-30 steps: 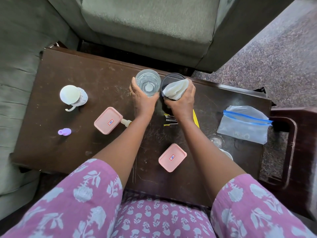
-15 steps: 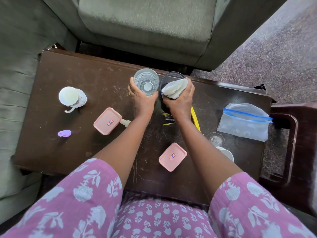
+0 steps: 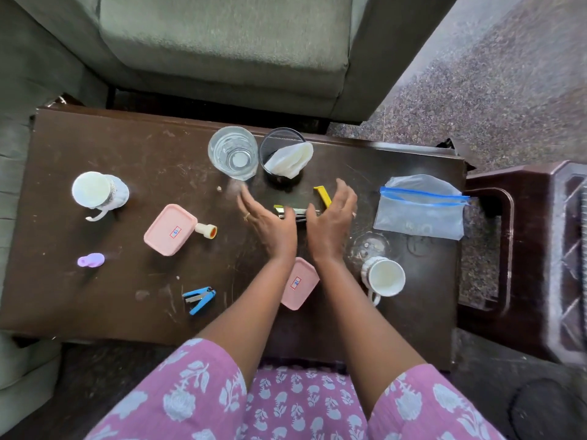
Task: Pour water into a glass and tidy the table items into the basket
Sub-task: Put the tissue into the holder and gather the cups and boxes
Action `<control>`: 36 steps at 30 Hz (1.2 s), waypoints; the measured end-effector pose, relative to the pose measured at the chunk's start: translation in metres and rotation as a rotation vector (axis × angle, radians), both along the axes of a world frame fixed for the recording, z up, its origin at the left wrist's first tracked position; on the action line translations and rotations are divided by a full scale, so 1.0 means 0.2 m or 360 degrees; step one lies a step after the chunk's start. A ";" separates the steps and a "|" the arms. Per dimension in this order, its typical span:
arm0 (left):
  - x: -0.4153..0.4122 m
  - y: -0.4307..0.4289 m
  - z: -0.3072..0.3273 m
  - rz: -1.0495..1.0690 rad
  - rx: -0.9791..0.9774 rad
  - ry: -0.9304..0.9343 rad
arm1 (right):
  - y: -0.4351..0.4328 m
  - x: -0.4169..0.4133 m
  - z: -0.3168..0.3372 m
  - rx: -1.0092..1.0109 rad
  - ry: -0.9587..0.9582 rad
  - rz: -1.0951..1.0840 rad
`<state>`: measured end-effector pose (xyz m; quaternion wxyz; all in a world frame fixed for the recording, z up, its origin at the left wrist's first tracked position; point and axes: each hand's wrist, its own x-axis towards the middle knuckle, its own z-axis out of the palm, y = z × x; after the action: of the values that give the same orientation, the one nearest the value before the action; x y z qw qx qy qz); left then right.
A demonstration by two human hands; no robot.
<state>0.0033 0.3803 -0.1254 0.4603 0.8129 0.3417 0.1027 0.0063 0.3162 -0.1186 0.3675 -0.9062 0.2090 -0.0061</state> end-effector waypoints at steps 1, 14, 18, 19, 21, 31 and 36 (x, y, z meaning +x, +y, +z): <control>-0.04 -0.05 0.00 -0.0062 -0.0003 -0.0004 | -0.04 -0.04 0.00 -0.0114 0.0002 -0.0046; -0.33 -0.36 -0.04 -0.0542 -0.0006 0.0145 | -0.40 -0.36 -0.03 -0.0179 0.0960 -0.0665; -0.32 -0.21 -0.01 -0.0419 0.0008 0.0087 | -0.31 -0.35 0.03 -0.0289 0.0794 -0.0612; -0.31 -0.16 0.00 -0.0356 0.0016 0.0071 | -0.28 -0.34 0.05 -0.0312 0.0740 -0.0573; -0.30 -0.04 0.01 -0.0227 0.0052 0.0034 | -0.18 -0.32 0.09 -0.0328 0.0659 -0.0480; -0.22 0.84 0.04 0.0227 0.0371 0.0057 | 0.55 -0.19 0.18 -0.0191 0.0525 0.0194; -0.10 1.28 0.01 0.0439 0.0427 0.0284 | 0.81 -0.15 0.17 -0.0137 0.0498 0.0514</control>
<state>-0.0160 0.6367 -0.1241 0.2973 0.8183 0.4724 0.1369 -0.0238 0.4789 -0.0839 0.2878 -0.9326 0.1151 0.1846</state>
